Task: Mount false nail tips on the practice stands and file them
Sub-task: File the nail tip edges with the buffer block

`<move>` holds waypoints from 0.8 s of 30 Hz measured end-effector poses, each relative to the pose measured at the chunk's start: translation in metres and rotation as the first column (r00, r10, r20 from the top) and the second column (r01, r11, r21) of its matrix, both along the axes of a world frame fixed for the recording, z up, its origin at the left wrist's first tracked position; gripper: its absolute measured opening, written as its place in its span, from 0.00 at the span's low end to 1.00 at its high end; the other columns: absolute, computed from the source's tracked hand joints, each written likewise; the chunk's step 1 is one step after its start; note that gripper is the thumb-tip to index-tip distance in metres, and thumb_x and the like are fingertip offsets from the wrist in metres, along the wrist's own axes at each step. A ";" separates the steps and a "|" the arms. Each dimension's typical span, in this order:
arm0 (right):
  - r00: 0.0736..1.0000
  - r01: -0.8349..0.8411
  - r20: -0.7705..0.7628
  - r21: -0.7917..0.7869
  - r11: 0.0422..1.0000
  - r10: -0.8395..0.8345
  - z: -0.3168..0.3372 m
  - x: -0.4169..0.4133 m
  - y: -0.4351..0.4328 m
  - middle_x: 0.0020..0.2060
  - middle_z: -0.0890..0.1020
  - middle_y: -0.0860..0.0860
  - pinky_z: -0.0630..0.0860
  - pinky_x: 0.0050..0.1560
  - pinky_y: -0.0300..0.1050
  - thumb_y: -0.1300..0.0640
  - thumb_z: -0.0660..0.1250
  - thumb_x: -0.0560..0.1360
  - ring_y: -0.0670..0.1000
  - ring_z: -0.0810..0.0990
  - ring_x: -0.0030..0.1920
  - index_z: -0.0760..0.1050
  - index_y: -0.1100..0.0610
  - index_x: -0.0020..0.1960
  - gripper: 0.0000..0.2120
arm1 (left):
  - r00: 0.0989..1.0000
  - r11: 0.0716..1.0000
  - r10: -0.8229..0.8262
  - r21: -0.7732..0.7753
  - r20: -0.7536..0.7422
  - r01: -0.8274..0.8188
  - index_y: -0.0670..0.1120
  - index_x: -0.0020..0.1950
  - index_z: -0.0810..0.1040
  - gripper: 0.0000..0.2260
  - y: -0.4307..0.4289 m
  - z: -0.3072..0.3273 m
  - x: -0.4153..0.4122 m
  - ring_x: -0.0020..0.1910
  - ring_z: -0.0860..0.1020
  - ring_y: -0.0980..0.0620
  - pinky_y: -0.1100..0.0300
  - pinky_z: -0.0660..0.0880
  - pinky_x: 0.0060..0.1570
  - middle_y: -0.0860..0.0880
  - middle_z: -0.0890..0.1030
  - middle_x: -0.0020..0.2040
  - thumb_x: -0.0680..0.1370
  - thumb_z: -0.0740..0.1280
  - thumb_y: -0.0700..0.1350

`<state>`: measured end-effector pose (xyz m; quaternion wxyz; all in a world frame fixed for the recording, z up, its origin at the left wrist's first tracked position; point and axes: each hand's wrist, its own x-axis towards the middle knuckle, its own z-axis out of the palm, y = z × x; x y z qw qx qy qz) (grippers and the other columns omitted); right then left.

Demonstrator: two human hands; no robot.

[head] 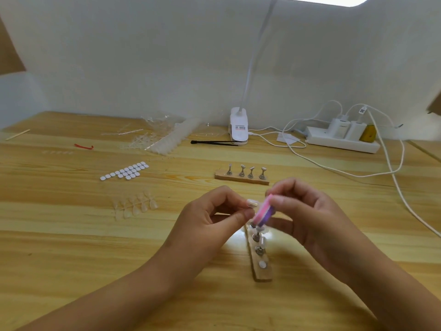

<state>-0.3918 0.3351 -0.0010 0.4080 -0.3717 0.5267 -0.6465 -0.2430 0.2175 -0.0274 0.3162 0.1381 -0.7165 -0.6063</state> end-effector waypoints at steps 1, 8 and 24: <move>0.995 0.087 0.042 -0.007 0.996 -0.086 -0.001 -0.002 -0.001 0.38 0.82 0.54 0.80 0.42 0.40 0.60 0.75 0.67 0.51 0.84 0.40 0.80 0.58 0.43 0.07 | 1.000 1.000 0.002 0.006 0.000 -0.002 0.55 0.41 0.82 0.03 -0.001 0.000 0.000 0.44 0.82 0.59 0.69 0.76 0.45 0.53 0.85 0.42 0.73 0.72 0.46; 0.991 -0.137 -0.004 -0.009 0.991 0.137 -0.001 -0.002 0.002 0.41 0.83 0.54 0.81 0.45 0.43 0.59 0.75 0.68 0.53 0.84 0.42 0.80 0.57 0.45 0.07 | 1.000 1.000 -0.010 -0.016 0.029 0.010 0.54 0.42 0.82 0.05 0.000 -0.001 0.000 0.45 0.83 0.58 0.68 0.76 0.46 0.53 0.84 0.42 0.74 0.72 0.44; 0.933 0.228 0.279 0.026 0.973 -0.226 -0.002 -0.018 -0.005 0.37 0.84 0.55 0.80 0.37 0.37 0.62 0.69 0.67 0.48 0.82 0.38 0.76 0.61 0.47 0.09 | 0.999 0.964 0.004 0.265 -0.034 0.005 0.54 0.43 0.85 0.08 -0.005 0.007 0.002 0.45 0.84 0.56 0.68 0.77 0.45 0.50 0.86 0.45 0.65 0.75 0.52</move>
